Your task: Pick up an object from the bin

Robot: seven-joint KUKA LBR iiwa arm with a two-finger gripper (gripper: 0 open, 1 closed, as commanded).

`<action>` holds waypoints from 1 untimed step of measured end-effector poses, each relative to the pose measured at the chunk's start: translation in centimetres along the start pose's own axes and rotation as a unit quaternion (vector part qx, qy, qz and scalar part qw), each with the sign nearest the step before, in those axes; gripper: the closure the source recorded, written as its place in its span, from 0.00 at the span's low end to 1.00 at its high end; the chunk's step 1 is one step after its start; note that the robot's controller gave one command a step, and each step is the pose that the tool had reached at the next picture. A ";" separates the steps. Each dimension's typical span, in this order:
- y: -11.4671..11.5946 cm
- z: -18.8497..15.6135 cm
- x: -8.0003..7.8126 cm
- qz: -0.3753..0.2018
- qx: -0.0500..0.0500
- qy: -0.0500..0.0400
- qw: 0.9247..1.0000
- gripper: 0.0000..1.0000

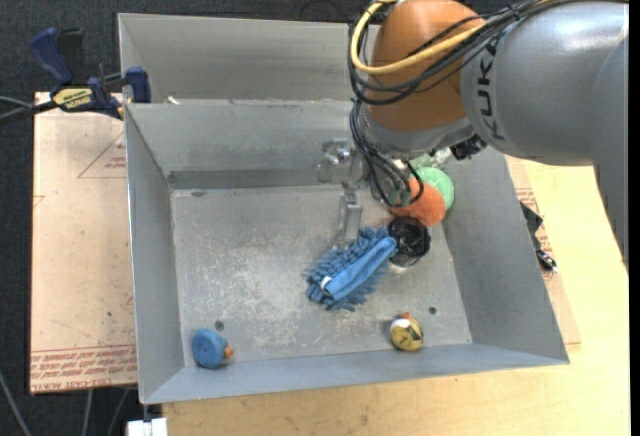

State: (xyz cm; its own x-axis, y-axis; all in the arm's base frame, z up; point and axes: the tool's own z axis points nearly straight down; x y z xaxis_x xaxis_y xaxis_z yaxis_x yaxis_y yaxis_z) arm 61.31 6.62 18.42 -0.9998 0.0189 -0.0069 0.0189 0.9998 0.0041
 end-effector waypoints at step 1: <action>-1.2 5.3 0.6 -0.011 0.002 0.001 1.000 0.00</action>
Offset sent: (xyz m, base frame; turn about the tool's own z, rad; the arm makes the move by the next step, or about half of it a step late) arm -0.0487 -0.0540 -0.0757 -0.3681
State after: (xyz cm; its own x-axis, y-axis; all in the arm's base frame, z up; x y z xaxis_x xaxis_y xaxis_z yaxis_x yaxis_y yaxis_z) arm 60.70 5.45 13.13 -1.0000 -0.0026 -0.0045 -0.0026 1.0000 -0.0008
